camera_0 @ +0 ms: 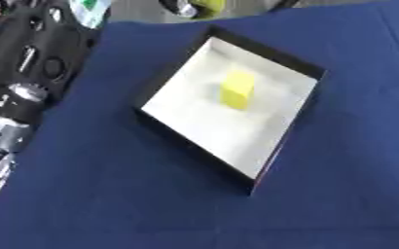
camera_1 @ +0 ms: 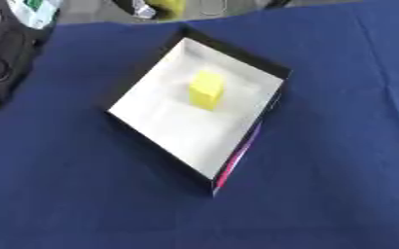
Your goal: Pick up objects on the table and place them in the box.
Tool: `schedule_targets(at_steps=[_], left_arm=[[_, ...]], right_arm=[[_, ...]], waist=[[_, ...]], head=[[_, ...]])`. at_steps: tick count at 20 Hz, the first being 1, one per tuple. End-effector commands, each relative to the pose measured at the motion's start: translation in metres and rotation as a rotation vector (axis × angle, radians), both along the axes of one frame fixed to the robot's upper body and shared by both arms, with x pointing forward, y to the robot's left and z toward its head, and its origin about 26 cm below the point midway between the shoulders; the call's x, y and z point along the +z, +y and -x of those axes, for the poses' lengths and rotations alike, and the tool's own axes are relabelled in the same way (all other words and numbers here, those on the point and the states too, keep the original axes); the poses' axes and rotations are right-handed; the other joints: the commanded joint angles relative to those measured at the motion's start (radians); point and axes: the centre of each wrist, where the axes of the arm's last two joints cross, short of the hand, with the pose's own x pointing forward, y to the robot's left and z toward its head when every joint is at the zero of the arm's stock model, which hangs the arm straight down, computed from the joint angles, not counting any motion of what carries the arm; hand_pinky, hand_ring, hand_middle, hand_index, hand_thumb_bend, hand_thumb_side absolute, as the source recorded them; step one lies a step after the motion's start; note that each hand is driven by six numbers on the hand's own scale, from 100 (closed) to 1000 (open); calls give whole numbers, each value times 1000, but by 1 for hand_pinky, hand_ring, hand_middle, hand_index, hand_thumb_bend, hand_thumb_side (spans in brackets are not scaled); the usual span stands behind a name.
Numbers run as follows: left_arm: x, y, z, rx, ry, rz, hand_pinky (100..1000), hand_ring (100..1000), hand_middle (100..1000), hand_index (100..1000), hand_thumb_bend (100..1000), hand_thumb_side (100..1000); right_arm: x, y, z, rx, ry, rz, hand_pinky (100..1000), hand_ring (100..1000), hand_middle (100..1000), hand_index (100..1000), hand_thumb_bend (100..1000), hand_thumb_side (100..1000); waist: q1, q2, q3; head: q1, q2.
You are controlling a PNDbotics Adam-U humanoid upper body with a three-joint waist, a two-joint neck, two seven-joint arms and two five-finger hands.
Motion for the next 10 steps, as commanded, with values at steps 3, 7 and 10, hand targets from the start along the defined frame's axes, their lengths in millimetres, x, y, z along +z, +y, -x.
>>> schedule_targets(at_steps=[3,7,10], left_arm=[[-13,-26,-3,-28,-9,-12,688,571,497,574,383,100],[-33,-36,-10,-7,16,-8,689,571,497,575,385,100],[-47,-40,-15,7,30,-10,689,572,498,576,376,100]], right_arm=[[13,2,5,6,-43,-10,1000,943,908,865,100,516],[12,2,4,7,-39,-9,1000,943,908,865,100,516],[12,3,4,11,-39,-11,1000,943,907,864,100,516]], waist=[[-8,-22,-2],[-11,-21,-2],[-13,-20,-4]], head=[[6,-5],[6,0],[7,-3]])
